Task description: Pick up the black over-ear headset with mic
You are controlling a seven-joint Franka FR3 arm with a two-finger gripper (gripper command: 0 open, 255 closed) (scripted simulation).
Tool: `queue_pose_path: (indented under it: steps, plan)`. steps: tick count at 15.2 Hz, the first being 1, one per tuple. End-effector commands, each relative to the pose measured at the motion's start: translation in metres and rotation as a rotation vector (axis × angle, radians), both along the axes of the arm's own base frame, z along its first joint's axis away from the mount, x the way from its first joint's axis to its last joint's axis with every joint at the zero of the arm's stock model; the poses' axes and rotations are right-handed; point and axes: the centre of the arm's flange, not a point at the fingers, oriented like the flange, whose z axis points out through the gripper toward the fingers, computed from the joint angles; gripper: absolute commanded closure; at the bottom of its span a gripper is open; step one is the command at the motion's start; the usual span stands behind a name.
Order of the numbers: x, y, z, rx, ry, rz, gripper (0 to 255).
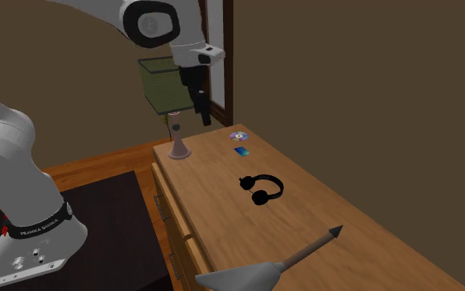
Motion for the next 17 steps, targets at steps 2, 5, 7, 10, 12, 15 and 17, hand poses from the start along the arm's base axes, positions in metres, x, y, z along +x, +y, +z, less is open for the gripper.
queue_pose_path:
  steps: [2, 5, 7, 10, 12, 15, 17]
  plan:
    - [0.022, -0.001, -0.032, 0.005, 0.002, 0.001, 0]
    - [0.045, -0.001, -0.065, 0.009, 0.006, 0.002, 0]
    - [0.06, -0.001, -0.087, 0.012, 0.009, 0.003, 0]
    - [0.083, -0.001, -0.119, 0.016, 0.013, 0.004, 0]
    - [0.098, -0.001, -0.141, 0.019, 0.016, 0.005, 0]
    - [0.121, -0.001, -0.174, 0.024, 0.019, 0.006, 0]
    - [0.136, -0.001, -0.196, 0.027, 0.022, 0.007, 0]
